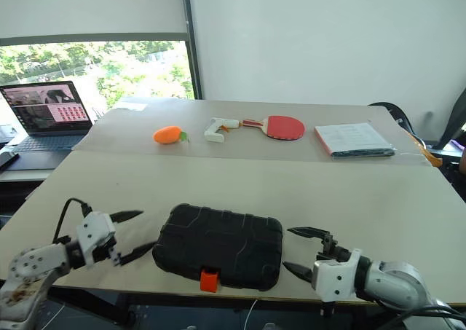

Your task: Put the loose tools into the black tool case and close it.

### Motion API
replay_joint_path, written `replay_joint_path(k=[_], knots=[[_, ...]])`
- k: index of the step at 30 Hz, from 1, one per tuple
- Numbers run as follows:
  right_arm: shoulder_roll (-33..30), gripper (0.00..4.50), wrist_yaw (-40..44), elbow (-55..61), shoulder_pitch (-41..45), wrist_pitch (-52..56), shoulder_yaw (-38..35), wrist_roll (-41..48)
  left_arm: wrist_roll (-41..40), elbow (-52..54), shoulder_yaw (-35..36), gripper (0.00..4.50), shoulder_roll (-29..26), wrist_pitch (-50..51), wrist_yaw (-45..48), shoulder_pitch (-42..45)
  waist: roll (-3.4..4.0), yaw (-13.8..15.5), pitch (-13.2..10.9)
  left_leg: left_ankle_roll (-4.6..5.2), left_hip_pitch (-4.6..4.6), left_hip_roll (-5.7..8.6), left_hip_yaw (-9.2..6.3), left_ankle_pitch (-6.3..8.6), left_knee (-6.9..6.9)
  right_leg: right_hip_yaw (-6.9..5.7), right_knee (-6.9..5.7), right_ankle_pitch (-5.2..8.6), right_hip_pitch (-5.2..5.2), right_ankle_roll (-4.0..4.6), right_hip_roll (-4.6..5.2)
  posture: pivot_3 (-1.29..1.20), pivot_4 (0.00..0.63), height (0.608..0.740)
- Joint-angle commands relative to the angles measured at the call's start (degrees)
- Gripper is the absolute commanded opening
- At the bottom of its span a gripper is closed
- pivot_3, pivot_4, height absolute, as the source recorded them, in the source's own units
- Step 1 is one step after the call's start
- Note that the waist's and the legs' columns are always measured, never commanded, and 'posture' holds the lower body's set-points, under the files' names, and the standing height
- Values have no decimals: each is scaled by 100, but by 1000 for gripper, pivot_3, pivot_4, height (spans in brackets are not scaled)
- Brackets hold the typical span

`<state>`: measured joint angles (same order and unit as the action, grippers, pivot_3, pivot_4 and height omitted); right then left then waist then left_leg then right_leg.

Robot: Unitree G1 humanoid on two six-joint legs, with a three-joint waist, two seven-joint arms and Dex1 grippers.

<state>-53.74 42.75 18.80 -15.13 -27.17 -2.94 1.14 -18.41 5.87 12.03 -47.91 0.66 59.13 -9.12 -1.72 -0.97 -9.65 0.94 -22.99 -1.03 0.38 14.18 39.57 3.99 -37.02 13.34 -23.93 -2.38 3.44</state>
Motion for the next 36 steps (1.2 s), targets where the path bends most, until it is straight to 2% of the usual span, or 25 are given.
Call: replay_joint_path(k=[1,4,5,6,8,9,11,15,19,20,21,25,30,36], knots=[[-332,4464,556,717,-512,670,-436,933,-321,39,422,4500,-636,396,735,-267,-3,24,0,0,2,0,0,0,0,-3,-1,3,1,1,0,0,150,740],[-476,4464,821,1106,-765,1342,-587,1492,-546,-163,450,4500,-1066,867,1179,-121,-4,46,0,-1,5,-3,8,-1,5,-6,-1,17,7,3,-1,0,150,740],[-512,4464,890,1281,-802,1667,-607,1775,-803,-293,386,4500,-1176,1339,1336,155,-4,47,0,-1,12,-4,15,-1,6,-7,-1,26,14,-1,-1,0,150,740],[-545,4070,949,1428,-819,1925,-601,1973,-1010,-426,327,4500,-1215,1639,1459,459,-4,50,0,0,18,-7,20,-1,6,-7,0,45,22,0,-1,0,150,740],[-639,3732,1141,1766,-856,2327,-516,2228,-1035,-828,16,4500,-1151,2009,1484,1497,-5,76,0,-1,25,-7,31,-1,8,-11,0,57,31,-17,-3,0,150,740],[-662,3401,1209,1880,-861,2445,-496,2288,-969,-981,-105,3980,-1103,2021,1501,1856,-9,96,-2,0,27,-6,32,-1,11,-15,0,56,39,-25,-4,0,150,740],[-686,2716,1280,2088,-767,2753,-398,2431,-720,-1404,-468,3429,-976,1835,1712,2686,-20,106,2,-1,25,2,30,-1,15,-23,2,46,43,-46,-11,0,150,740],[-622,1238,1364,2234,-348,3223,-24,2405,-54,-2350,-1344,1863,-490,1454,2021,4374,-22,106,2,4,20,17,29,4,14,-22,5,27,47,-11,-9,0,150,740],[-477,9,1398,2227,94,3513,403,2275,529,-3165,-1931,464,-14,697,2339,5284,-28,82,0,9,2,19,27,7,17,-22,9,26,33,-10,-11,0,150,740],[-420,0,1391,2221,197,3586,528,2230,651,-3368,-2056,113,155,502,2380,5459,-28,75,0,9,-3,20,27,8,17,-21,9,26,30,-10,-10,0,150,740],[-375,0,1392,2212,281,3653,637,2191,754,-3563,-2151,30,317,333,2389,5621,-29,76,0,10,-6,20,27,8,17,-21,9,26,27,-10,-10,0,150,740],[-226,0,1387,2132,513,3809,976,1952,1118,-4162,-2378,30,759,-133,2341,6021,-30,57,-1,10,-46,22,28,8,25,-18,-2,25,-17,-11,-9,0,150,740],[16,0,1201,1907,819,4044,1201,1636,1460,-4687,-2540,30,1175,-660,2265,6200,-33,41,-2,10,-50,23,26,8,27,-18,-4,24,-20,-13,-9,0,150,740],[319,0,937,1318,1334,4219,854,1474,1280,-4304,-2547,30,1143,-392,2838,5905,-36,-27,-4,10,-41,20,26,7,28,-12,-9,18,-19,-10,-13,0,150,740]])
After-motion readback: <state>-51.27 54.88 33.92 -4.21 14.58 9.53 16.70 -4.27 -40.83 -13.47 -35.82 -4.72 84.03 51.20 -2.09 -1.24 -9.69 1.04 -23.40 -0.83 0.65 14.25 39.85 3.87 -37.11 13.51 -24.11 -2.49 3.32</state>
